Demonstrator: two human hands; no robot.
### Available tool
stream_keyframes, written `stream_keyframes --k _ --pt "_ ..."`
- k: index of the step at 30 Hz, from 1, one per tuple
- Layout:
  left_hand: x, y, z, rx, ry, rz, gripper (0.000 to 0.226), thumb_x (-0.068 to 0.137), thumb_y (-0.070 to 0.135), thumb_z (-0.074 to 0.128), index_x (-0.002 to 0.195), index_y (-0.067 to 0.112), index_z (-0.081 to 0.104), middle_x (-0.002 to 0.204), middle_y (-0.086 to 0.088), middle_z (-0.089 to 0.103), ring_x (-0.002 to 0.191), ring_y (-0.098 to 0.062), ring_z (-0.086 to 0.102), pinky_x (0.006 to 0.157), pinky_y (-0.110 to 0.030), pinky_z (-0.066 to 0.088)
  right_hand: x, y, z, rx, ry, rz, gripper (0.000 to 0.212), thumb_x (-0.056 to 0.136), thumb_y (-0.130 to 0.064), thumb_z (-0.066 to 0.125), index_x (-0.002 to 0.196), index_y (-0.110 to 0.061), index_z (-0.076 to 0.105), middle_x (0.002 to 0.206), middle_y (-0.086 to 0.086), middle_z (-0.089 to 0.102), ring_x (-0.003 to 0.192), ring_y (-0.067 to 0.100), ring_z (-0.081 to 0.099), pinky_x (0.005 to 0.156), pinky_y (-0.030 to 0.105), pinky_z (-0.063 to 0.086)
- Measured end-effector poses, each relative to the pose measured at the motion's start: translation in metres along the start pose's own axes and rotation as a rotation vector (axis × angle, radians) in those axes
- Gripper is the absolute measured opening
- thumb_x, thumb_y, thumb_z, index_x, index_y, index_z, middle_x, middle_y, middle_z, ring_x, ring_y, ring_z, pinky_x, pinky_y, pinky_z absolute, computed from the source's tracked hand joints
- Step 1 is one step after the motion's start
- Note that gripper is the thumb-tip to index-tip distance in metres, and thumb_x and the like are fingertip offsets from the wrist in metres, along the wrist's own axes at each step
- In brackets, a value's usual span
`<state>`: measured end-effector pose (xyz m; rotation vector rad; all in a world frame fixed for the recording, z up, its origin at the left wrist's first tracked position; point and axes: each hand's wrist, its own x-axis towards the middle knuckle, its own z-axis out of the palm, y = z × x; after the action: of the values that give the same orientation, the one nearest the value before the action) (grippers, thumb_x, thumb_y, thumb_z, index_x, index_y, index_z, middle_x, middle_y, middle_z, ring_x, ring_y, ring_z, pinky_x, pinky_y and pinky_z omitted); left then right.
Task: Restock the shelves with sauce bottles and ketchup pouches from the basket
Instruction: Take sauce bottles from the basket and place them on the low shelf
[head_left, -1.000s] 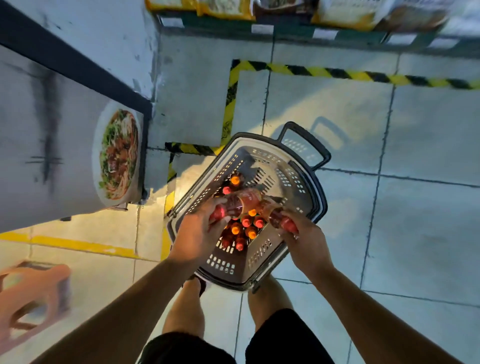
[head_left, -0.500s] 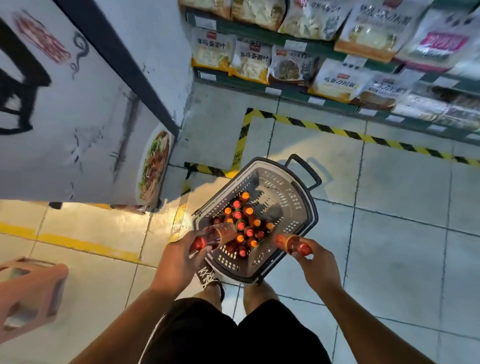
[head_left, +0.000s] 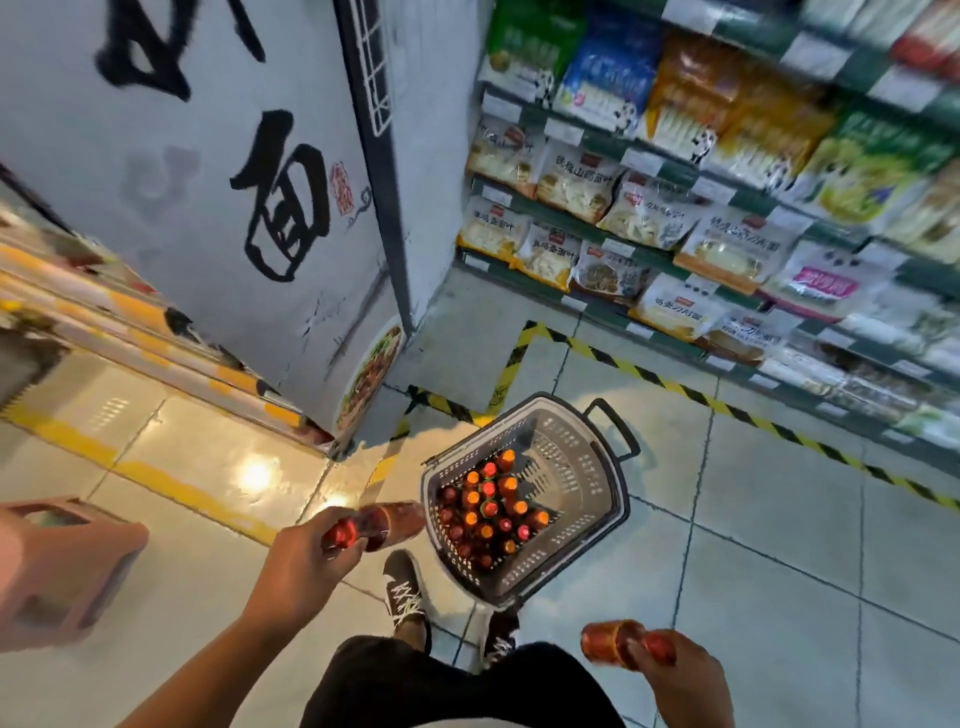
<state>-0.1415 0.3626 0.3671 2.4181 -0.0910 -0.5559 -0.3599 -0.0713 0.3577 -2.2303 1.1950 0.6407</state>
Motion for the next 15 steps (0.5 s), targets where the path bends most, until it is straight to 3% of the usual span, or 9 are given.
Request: stream_keyframes --k 4,7,9,12,15 --pt "-0.043 0.001 -0.001 -0.016 0.086 -0.076 0.031 0.087 0.033 0.082 0.116 0.034 0.07 0.091 0.015 0.072 0.077 -0.001 0.066 0.063 -0.021 0.05 0.009 0.013 -0.01 -0.155 0.002 -0.089 0.041 0.089 -0.074 0.056 0.107 -0.039 0.065 0.108 -0.015 0.071 0.107 0.004 0.066 0.089 0.014 0.042" --pt "-0.084 0.005 0.012 -0.027 0.156 -0.182 0.032 0.088 0.035 0.081 0.117 0.033 0.069 0.096 0.008 0.074 0.08 -0.008 0.067 0.065 -0.022 0.05 0.017 0.024 -0.016 -0.169 -0.117 -0.162 0.045 0.087 -0.075 0.057 0.111 -0.038 0.066 0.101 -0.016 0.069 0.091 0.0 0.062 0.078 0.01 0.039" --pt "-0.114 0.004 0.024 -0.048 0.21 -0.276 0.031 0.088 0.035 0.081 0.116 0.032 0.069 0.098 0.005 0.075 0.084 -0.013 0.067 0.068 -0.027 0.054 0.018 0.031 -0.021 -0.232 -0.138 -0.225 0.039 0.079 -0.073 0.065 0.1 -0.04 0.069 0.088 -0.015 0.069 0.078 -0.004 0.058 0.074 0.01 0.039" --pt "-0.161 -0.01 0.044 -0.109 0.273 -0.373 0.025 0.086 0.032 0.083 0.108 0.031 0.071 0.091 0.008 0.074 0.081 -0.011 0.066 0.071 -0.035 0.057 0.019 0.031 -0.024 -0.327 -0.183 -0.313 0.024 0.074 -0.06 0.073 0.092 -0.052 0.06 0.081 -0.018 0.066 0.077 -0.004 0.057 0.069 0.009 0.04" --pt "-0.207 -0.03 0.062 -0.139 0.277 -0.487 0.023 0.085 0.031 0.084 0.104 0.032 0.072 0.086 0.011 0.073 0.08 -0.008 0.066 0.071 -0.032 0.056 0.017 0.026 -0.021 -0.33 -0.174 -0.377 0.021 0.072 -0.055 0.073 0.085 -0.052 0.058 0.083 -0.011 0.069 0.079 0.004 0.061 0.075 0.02 0.049"
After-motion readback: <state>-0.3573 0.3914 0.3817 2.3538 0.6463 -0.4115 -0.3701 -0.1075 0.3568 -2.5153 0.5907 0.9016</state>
